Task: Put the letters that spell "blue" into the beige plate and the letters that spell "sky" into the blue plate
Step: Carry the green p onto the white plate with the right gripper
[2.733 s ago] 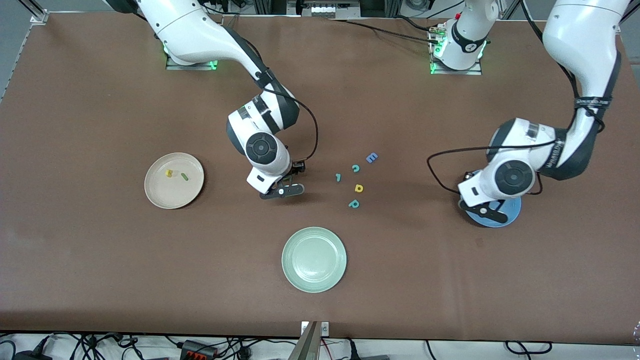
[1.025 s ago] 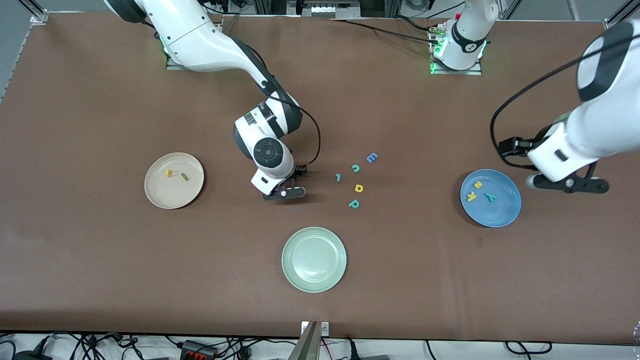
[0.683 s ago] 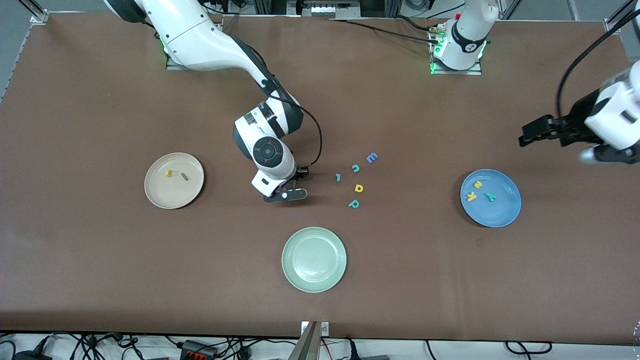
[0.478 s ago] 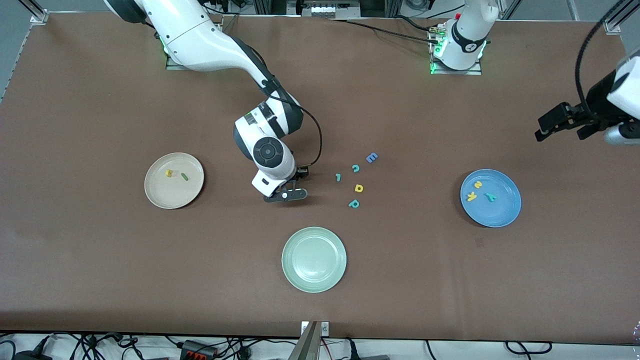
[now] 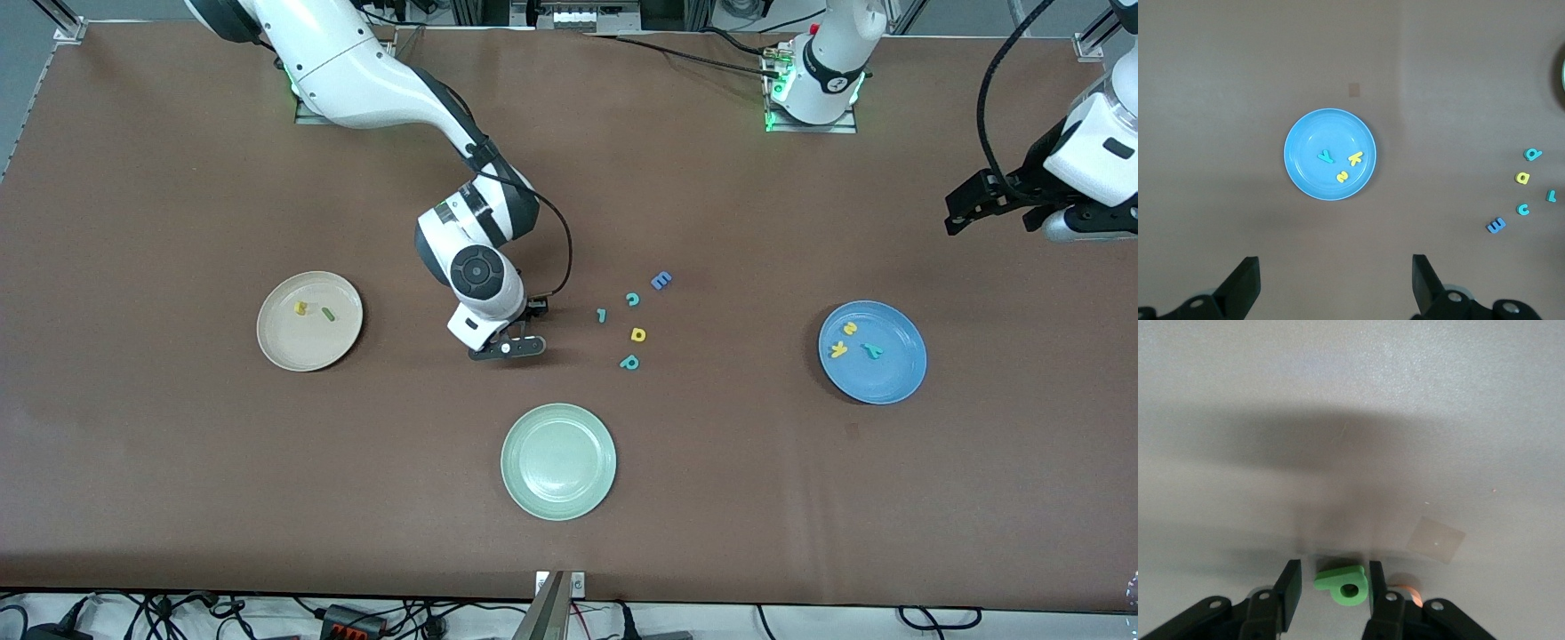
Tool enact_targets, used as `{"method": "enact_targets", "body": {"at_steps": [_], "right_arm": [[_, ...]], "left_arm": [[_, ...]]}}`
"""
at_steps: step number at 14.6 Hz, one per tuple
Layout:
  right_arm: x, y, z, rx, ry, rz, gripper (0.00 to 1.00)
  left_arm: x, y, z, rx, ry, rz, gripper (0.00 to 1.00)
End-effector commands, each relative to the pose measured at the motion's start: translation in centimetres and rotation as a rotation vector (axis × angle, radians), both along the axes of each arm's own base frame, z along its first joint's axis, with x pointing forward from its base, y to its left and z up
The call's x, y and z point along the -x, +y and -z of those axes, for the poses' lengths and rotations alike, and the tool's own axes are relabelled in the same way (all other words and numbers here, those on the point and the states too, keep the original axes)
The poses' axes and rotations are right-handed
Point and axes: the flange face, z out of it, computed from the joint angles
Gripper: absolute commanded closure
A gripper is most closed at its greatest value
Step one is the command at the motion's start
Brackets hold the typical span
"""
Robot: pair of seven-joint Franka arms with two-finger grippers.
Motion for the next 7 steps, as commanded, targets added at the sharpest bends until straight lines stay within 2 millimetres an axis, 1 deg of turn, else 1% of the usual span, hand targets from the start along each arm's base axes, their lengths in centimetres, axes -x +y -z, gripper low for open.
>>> {"method": "enact_targets", "body": {"at_steps": [1, 3, 5, 6, 7], "right_arm": [[0.00, 0.37, 0.22, 0.015, 0.005, -0.004, 0.51], [0.24, 0.34, 0.63, 0.021, 0.012, -0.007, 0.51], [0.43, 0.33, 0.66, 0.030, 0.028, -0.012, 0.51], [0.49, 0.30, 0.61, 0.034, 0.033, -0.014, 0.52], [0.57, 0.35, 0.62, 0.035, 0.036, -0.012, 0.52]], "left_arm": [[0.12, 0.16, -0.39, -0.007, 0.006, 0.012, 0.00], [0.17, 0.25, -0.27, -0.007, 0.012, 0.012, 0.00], [-0.10, 0.07, -0.90, -0.006, -0.003, 0.015, 0.00], [-0.38, -0.11, -0.46, -0.007, 0.006, 0.018, 0.00], [-0.34, -0.53, -0.50, -0.007, 0.007, 0.025, 0.00]]}}
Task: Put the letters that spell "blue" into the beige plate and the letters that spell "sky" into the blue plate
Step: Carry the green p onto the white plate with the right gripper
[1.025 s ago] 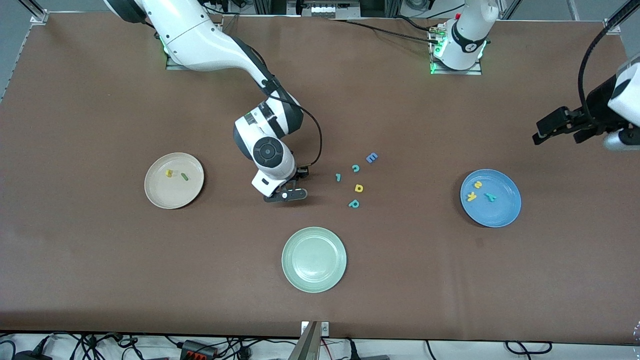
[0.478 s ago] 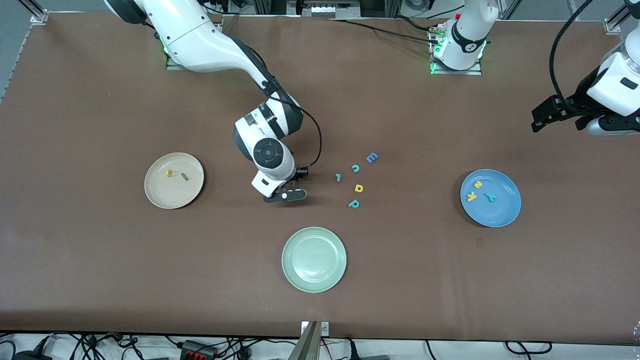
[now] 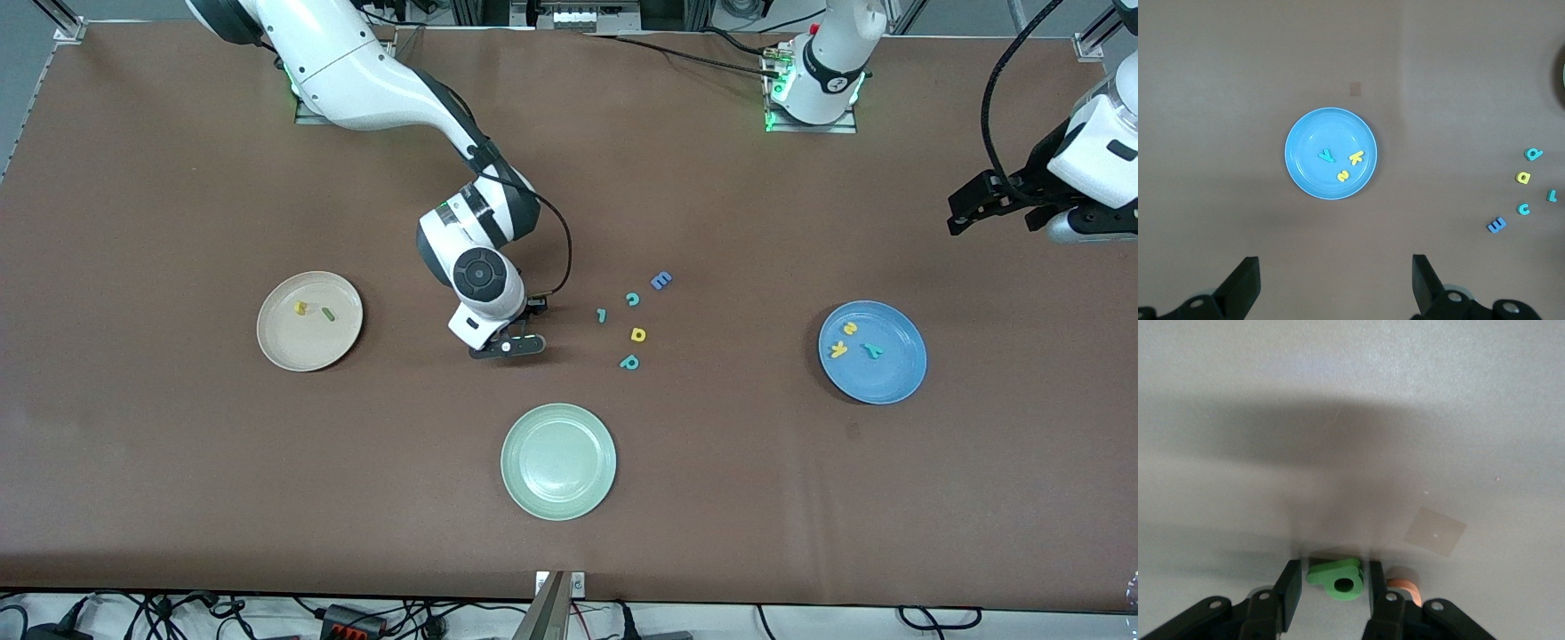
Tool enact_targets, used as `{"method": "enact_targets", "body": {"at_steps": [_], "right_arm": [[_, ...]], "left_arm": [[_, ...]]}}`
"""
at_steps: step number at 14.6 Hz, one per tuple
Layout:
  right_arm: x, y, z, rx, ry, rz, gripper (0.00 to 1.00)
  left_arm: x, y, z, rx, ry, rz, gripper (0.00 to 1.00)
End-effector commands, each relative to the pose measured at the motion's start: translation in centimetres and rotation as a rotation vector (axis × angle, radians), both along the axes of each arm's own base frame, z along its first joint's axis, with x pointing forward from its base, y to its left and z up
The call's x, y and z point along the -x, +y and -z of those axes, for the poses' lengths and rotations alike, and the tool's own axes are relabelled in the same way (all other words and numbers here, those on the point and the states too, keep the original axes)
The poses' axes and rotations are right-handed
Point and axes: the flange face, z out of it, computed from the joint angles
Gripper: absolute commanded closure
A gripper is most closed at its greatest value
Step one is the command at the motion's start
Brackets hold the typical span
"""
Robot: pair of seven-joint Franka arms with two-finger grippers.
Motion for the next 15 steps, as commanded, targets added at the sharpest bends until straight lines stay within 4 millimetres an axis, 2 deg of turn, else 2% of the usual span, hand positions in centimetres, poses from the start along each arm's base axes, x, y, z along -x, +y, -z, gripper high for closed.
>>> {"method": "enact_targets", "body": {"at_steps": [1, 3, 5, 8, 9, 12, 14, 15], "right_arm": [[0.2, 0.5, 0.0, 0.015, 0.008, -0.008, 0.57], [0.1, 0.6, -0.2, 0.010, 0.005, -0.017, 0.77], [0.1, 0.6, -0.2, 0.010, 0.004, -0.022, 0.91], [-0.6, 0.3, -1.4, -0.002, -0.009, 0.007, 0.95], [-1.5, -0.3, -2.5, -0.008, -0.025, 0.021, 0.95], [-5.0, -6.2, -8.3, 0.008, -0.029, 0.093, 0.94], [-5.8, -10.2, -10.9, 0.040, 0.019, 0.110, 0.94], [-6.0, -12.6, -11.2, 0.064, 0.037, 0.113, 0.94]], "left_arm": [[-0.3, -0.6, -0.4, -0.007, 0.006, 0.025, 0.00], [-0.4, -0.6, -0.3, -0.007, 0.008, 0.027, 0.00], [-0.4, -0.6, -0.5, -0.007, 0.005, 0.025, 0.00], [-0.4, -0.7, -0.5, -0.007, 0.005, 0.025, 0.00], [-0.5, -0.6, -0.5, -0.007, 0.005, 0.016, 0.00], [-0.4, -0.7, -0.5, -0.007, 0.004, 0.016, 0.00], [-0.4, -0.7, -0.5, -0.007, 0.006, 0.016, 0.00], [-0.4, -0.5, -0.5, -0.007, 0.005, 0.013, 0.00]]}}
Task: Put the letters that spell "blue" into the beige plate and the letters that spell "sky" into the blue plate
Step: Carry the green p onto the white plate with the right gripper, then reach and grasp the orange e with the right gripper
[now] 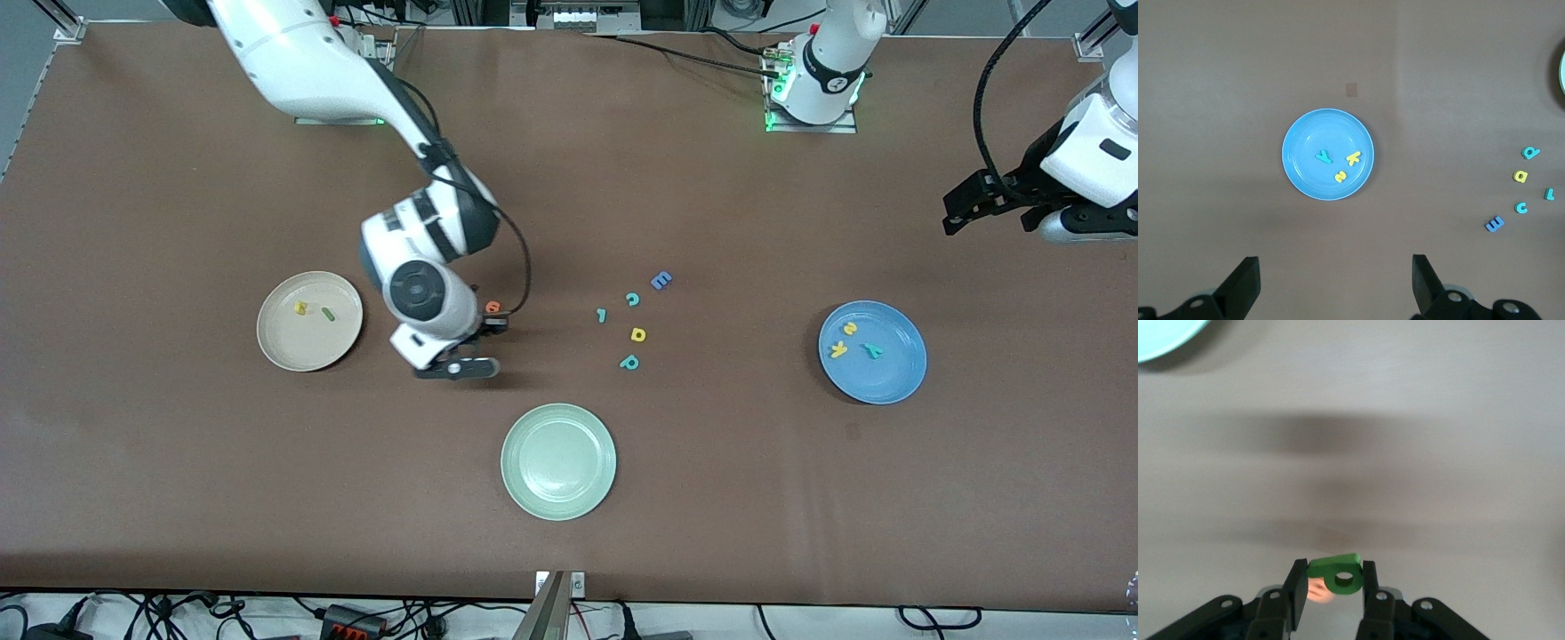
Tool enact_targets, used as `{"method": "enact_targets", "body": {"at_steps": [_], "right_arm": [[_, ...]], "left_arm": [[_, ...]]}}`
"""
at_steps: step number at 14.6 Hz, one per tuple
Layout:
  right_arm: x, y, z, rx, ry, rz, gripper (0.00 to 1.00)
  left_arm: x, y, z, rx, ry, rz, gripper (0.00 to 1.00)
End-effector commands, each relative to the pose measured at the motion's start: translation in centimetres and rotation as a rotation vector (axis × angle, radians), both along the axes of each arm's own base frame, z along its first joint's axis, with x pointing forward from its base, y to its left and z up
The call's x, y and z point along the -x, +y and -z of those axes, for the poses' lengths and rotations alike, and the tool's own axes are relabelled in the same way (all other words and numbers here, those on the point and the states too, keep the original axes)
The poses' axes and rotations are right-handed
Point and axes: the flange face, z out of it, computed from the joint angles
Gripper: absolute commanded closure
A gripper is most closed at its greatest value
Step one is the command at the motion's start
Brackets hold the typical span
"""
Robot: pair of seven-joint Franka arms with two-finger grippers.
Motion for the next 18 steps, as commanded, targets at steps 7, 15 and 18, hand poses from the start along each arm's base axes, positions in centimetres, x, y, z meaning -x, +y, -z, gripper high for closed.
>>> {"method": "enact_targets", "body": {"at_steps": [7, 15, 18], "right_arm": [[1.2, -23.0, 0.9, -0.004, 0.163, -0.118, 0.93], [2.5, -28.5, 6.3, -0.039, 0.146, -0.146, 0.84], [1.5, -28.3, 4.9, -0.039, 0.107, -0.136, 0.00]], "left_arm": [[-0.1, 0.0, -0.8, -0.007, 0.033, 0.003, 0.00], [-0.1, 0.7, -0.7, -0.006, 0.036, -0.002, 0.00], [-0.1, 0.8, -0.7, -0.006, 0.038, -0.004, 0.00]]}}
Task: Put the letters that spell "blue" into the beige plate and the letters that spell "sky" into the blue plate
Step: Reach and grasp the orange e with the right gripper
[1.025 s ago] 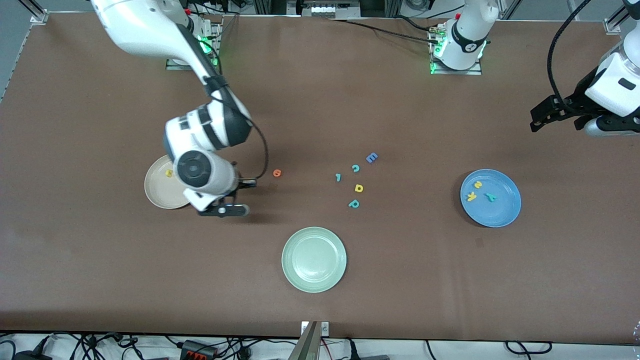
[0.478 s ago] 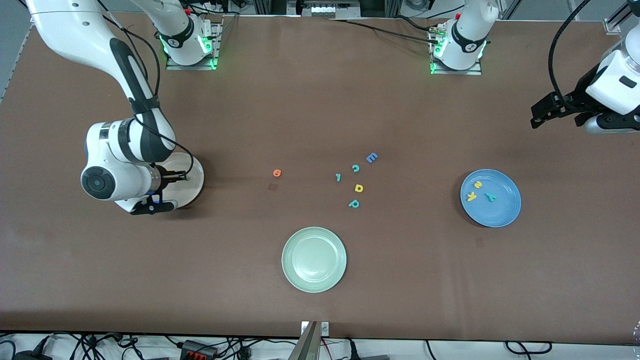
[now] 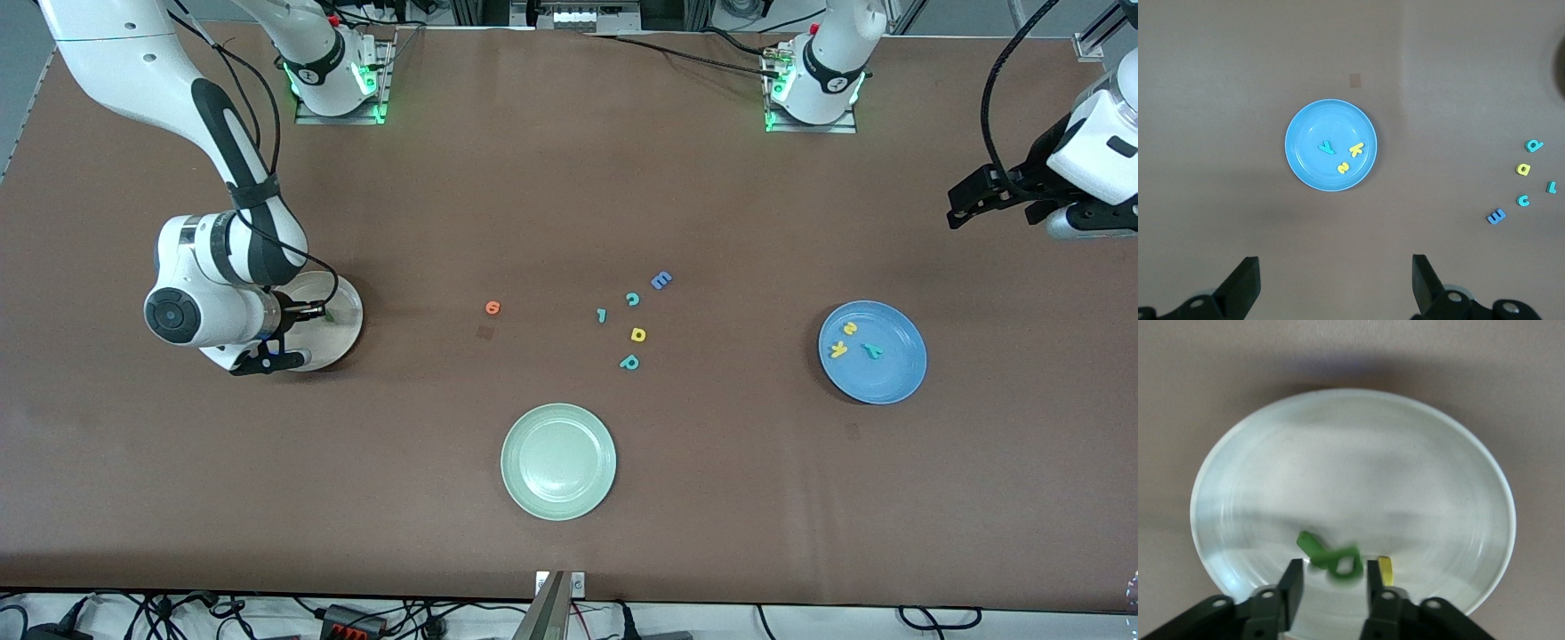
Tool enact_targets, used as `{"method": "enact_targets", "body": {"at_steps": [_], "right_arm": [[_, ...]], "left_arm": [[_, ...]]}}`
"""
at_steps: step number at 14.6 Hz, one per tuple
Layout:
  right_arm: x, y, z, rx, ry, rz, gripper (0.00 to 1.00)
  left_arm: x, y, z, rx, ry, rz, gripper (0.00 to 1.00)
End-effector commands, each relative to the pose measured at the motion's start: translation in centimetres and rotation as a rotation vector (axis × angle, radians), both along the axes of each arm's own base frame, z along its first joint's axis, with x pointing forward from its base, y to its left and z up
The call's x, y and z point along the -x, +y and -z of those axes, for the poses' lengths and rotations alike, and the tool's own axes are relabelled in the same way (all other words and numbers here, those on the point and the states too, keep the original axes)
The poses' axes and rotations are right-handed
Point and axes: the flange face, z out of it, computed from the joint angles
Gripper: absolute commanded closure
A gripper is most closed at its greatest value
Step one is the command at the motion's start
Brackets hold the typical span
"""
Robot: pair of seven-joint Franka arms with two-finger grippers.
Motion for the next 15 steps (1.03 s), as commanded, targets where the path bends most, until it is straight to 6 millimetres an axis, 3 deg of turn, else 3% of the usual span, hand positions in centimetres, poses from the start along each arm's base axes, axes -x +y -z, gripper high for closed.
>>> {"method": "enact_targets", "body": {"at_steps": [1, 3, 6, 9, 11, 14, 15], "right_arm": [[-0.7, 0.7, -2.3, -0.005, -0.043, -0.015, 0.00], [-0.7, 3.4, -4.2, -0.004, -0.074, -0.035, 0.00], [0.4, 11.5, -4.9, 0.001, -0.112, -0.082, 0.00], [2.7, 20.9, -3.7, -0.001, -0.185, -0.094, 0.00], [4.4, 25.7, -2.5, 0.008, -0.217, -0.012, 0.00], [5.4, 30.2, -1.1, 0.044, -0.229, 0.154, 0.02], [5.6, 31.4, -0.7, 0.054, -0.230, 0.206, 0.14]], "left_arm": [[-0.4, 0.3, -0.5, -0.005, 0.010, 0.005, 0.00], [-0.3, 0.3, -0.4, -0.005, 0.021, 0.005, 0.00], [-0.2, 0.5, -0.4, -0.006, 0.028, -0.001, 0.00], [-0.3, 1.0, -0.3, 0.005, 0.029, -0.011, 0.00], [-0.3, 1.8, -0.2, 0.016, 0.034, -0.026, 0.00], [-0.3, 2.1, -0.2, 0.018, 0.034, -0.033, 0.00], [-0.3, 2.0, -0.2, 0.018, 0.034, -0.031, 0.00]]}}
